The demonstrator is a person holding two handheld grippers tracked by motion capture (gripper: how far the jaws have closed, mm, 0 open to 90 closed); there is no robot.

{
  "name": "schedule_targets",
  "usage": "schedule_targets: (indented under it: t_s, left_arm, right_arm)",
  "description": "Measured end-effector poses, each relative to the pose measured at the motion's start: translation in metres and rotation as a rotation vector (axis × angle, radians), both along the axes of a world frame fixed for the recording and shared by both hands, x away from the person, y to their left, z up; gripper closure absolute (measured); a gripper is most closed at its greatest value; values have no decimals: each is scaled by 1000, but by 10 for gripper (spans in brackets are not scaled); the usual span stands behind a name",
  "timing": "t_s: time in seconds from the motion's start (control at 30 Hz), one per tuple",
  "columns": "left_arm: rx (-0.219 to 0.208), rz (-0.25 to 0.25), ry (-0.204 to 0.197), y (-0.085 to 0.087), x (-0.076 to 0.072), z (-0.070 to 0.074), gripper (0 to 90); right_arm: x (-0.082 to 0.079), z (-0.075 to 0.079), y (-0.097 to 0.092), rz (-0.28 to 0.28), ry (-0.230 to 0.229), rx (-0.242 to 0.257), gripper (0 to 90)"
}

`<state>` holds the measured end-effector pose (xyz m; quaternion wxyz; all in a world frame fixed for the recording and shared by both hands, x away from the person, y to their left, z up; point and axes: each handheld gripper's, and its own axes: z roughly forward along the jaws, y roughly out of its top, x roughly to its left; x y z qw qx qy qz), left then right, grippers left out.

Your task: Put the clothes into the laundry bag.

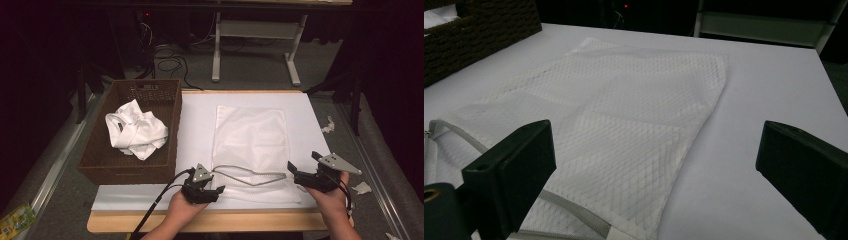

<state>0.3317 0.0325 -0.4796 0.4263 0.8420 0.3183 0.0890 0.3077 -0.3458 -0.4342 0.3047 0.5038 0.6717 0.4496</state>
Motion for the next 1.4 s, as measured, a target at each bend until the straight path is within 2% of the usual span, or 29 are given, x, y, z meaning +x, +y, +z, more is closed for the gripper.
schedule_targets:
  t_s: [0.03,0.1,0.17,0.23,0.3,0.33,0.47,0.5,0.6,0.63,0.67,0.73,0.77,0.83,0.87,0.9,0.93,0.97,1.0,1.03,1.07,1.1,1.13,1.17,1.23,1.3,1.37,1.4]
  left_arm:
    - [5,3,-6,0,0,0,504]
    - [27,9,3,0,-1,0,530]
    - [48,8,13,1,-4,1,530]
    - [48,0,12,3,-8,1,529]
    - [88,-2,-5,1,-11,-1,550]
    - [97,3,-28,1,-12,-1,550]
    - [92,13,-27,3,-10,-1,732]
    - [88,16,-26,4,-10,-1,859]
    - [101,20,-24,8,-8,0,890]
    - [156,53,-69,15,-7,3,890]
    - [156,53,-69,15,-7,3,890]
    - [222,103,-117,24,-5,3,890]
    - [274,137,-158,30,-4,3,883]
    - [276,140,-155,31,-4,3,866]
    - [254,136,-137,32,-4,4,822]
    - [173,112,-102,34,-8,12,662]
    - [173,112,-102,34,-8,12,586]
    - [134,102,-96,35,-11,16,586]
    - [58,71,-88,40,-15,24,522]
    - [-5,32,-122,51,-24,31,479]
    - [-5,32,-122,51,-24,31,442]
    - [-2,20,-151,55,-28,32,442]
    - [-5,13,-169,59,-31,30,385]
    - [-17,9,-174,63,-32,28,385]
    - [-49,17,-150,65,-30,28,346]
    - [-93,19,-154,64,-27,31,300]
    - [-98,9,-180,62,-25,32,283]
    - [-93,-6,-199,61,-24,32,264]
  right_arm:
    - [1,-1,-1,-1,0,-2,36]
    - [1,-1,-1,1,-2,-6,36]
    - [0,-1,-1,4,-2,-9,36]
    - [0,-1,-1,0,-2,-8,36]
    - [0,-1,-2,-1,-1,-9,37]
    - [0,-1,-2,-1,-1,-9,37]
    - [2,-2,-2,0,7,-6,39]
    - [2,-2,-1,2,9,-6,41]
    - [3,-3,0,16,18,-2,41]
    - [4,-3,2,24,28,-17,41]
    - [4,-3,2,24,28,-17,41]
    - [4,-3,3,29,30,-23,39]
    - [4,-3,4,37,24,-26,40]
    - [4,-2,4,36,27,-27,42]
    - [4,-2,4,37,30,-26,46]
    - [4,-2,3,39,40,-22,59]
    - [4,-2,3,39,40,-22,59]
    - [4,-2,3,39,42,-20,63]
    - [4,-2,3,41,45,-17,76]
    - [5,-3,2,65,66,-8,134]
    - [5,-3,2,65,66,-8,134]
    - [6,-4,1,75,75,-5,166]
    - [10,-9,2,65,109,3,173]
    - [10,-9,2,65,109,3,173]
    - [15,-14,4,44,133,-9,198]
    - [23,-19,7,18,158,-23,238]
    - [32,-23,10,-11,188,-49,273]
    - [44,-26,12,-29,215,-67,291]
